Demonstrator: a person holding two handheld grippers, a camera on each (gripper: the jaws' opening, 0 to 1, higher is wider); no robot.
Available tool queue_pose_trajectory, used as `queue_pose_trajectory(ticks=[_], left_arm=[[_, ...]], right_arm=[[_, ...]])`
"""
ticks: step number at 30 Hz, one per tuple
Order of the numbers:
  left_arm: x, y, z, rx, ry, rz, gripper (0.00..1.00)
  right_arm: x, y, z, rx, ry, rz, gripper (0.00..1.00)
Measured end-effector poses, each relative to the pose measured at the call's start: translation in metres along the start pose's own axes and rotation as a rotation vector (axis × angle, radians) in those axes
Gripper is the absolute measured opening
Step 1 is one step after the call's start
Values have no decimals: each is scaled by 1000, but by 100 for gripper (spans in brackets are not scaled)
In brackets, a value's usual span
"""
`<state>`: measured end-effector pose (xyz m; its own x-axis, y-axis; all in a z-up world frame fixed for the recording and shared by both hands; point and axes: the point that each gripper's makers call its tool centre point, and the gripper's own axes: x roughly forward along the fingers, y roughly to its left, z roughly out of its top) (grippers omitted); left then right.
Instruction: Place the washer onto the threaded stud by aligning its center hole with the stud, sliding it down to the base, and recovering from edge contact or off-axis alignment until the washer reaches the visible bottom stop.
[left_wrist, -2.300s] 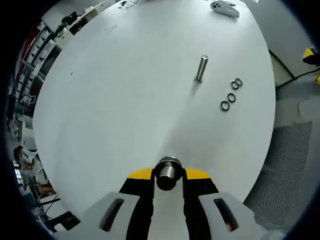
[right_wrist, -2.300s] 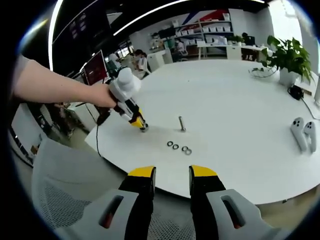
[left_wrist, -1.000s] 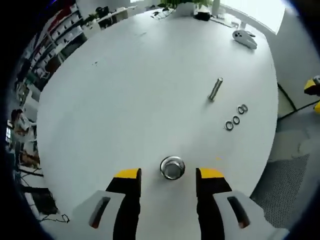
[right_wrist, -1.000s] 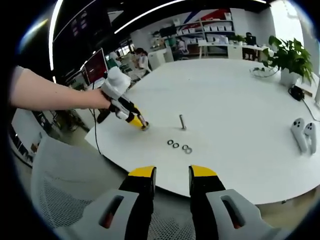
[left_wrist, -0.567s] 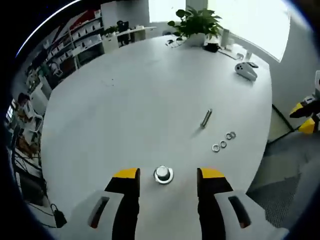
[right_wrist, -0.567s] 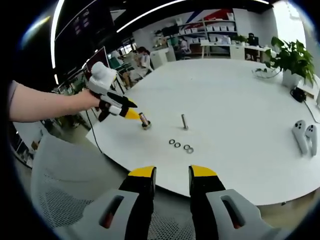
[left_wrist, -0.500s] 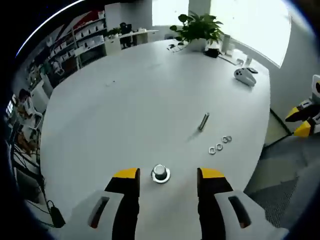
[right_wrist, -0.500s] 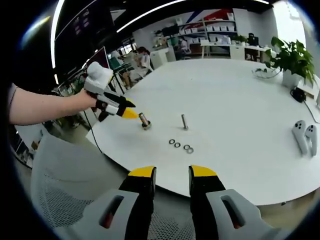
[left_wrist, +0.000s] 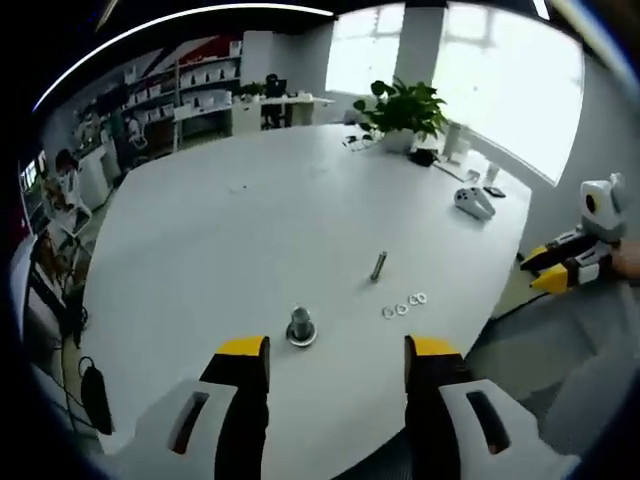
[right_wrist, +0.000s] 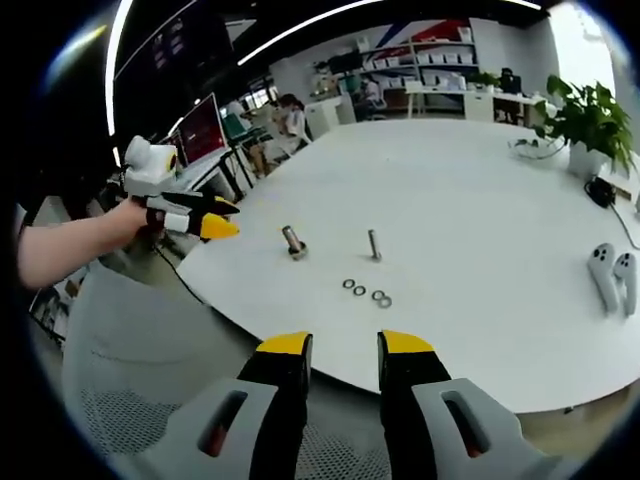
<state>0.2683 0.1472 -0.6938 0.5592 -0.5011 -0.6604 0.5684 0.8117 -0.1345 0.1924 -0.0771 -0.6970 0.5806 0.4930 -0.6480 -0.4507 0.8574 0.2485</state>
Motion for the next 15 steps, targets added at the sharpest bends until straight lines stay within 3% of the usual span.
queue_pose_trajectory(ticks=[4, 8, 11, 12, 15], left_arm=[[-17, -12, -1, -46, -63, -47, 52], [-34, -11, -2, -58, -90, -20, 52], [-42, -14, -4, -79, -95, -35, 52], [-46, -23, 1, -80, -107, -82, 52], [-56, -30, 5, -33, -115, -74, 52]], right_arm=[[2, 7, -5, -41, 31, 21, 29], [2, 5, -4, -35, 32, 19, 29], [2, 5, -4, -25, 29, 21, 29], [2, 6, -4, -26, 29, 22, 29], [3, 6, -5, -27, 37, 26, 29]])
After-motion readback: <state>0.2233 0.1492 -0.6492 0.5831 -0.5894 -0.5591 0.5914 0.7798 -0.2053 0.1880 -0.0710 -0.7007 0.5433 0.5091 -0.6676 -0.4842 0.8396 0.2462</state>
